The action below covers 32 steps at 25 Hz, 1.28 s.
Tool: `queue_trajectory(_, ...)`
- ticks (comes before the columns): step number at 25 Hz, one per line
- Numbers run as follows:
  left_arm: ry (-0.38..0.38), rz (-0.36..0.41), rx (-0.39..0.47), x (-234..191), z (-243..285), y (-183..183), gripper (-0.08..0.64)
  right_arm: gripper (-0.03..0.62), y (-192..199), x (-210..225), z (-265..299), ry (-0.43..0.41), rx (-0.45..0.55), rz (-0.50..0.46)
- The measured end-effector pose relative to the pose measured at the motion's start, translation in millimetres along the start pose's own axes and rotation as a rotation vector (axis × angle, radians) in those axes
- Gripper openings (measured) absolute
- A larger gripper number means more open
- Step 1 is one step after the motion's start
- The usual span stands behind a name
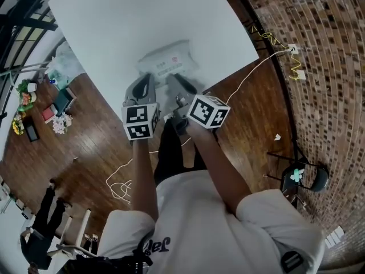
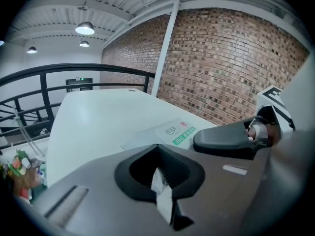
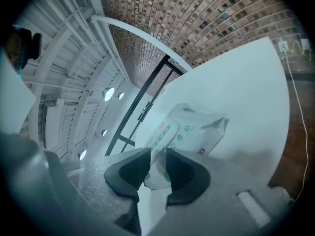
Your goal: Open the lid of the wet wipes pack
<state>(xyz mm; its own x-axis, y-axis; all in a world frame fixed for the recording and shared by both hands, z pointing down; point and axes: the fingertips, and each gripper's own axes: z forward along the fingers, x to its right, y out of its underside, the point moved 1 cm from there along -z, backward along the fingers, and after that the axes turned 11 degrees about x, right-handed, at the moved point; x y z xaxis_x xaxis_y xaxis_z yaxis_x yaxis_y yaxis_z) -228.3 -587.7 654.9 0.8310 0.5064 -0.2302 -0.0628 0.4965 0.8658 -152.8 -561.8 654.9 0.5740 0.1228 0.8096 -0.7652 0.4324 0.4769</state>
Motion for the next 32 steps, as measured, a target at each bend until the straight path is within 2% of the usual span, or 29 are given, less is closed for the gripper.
queue_trajectory(2, 0.0, 0.009, 0.0, -1, 0, 1, 0.015, 0.049, -1, -2, 0, 0.007, -0.001, 0.012)
queue_trajectory(7, -0.002, 0.036, -0.011, -1, -1, 4, 0.015, 0.034, -1, -6, -4, 0.042, -0.023, 0.014)
queue_trajectory(10, -0.006, 0.051, -0.012, -4, -1, 4, 0.015, 0.026, -5, -13, -5, 0.024, -0.019, 0.016)
queue_trajectory(11, -0.007, 0.05, -0.011, -3, 0, 4, 0.015, 0.003, -9, -19, -4, 0.0, -0.004, 0.008)
queue_trajectory(14, -0.009, 0.044, -0.008, -4, 0, 4, 0.015, -0.012, -23, -42, 3, -0.054, 0.032, -0.062)
queue_trajectory(20, 0.0, 0.026, -0.022, -1, 0, 5, 0.015, -0.012, -42, -60, 31, -0.08, 0.043, -0.147)
queue_trajectory(28, 0.01, 0.015, -0.023, -2, 2, 4, 0.015, -0.012, -52, -62, 75, -0.031, -0.07, -0.223)
queue_trajectory(32, 0.016, 0.0, -0.025, -4, 2, 5, 0.015, -0.012, -54, -48, 93, 0.088, -0.155, -0.281)
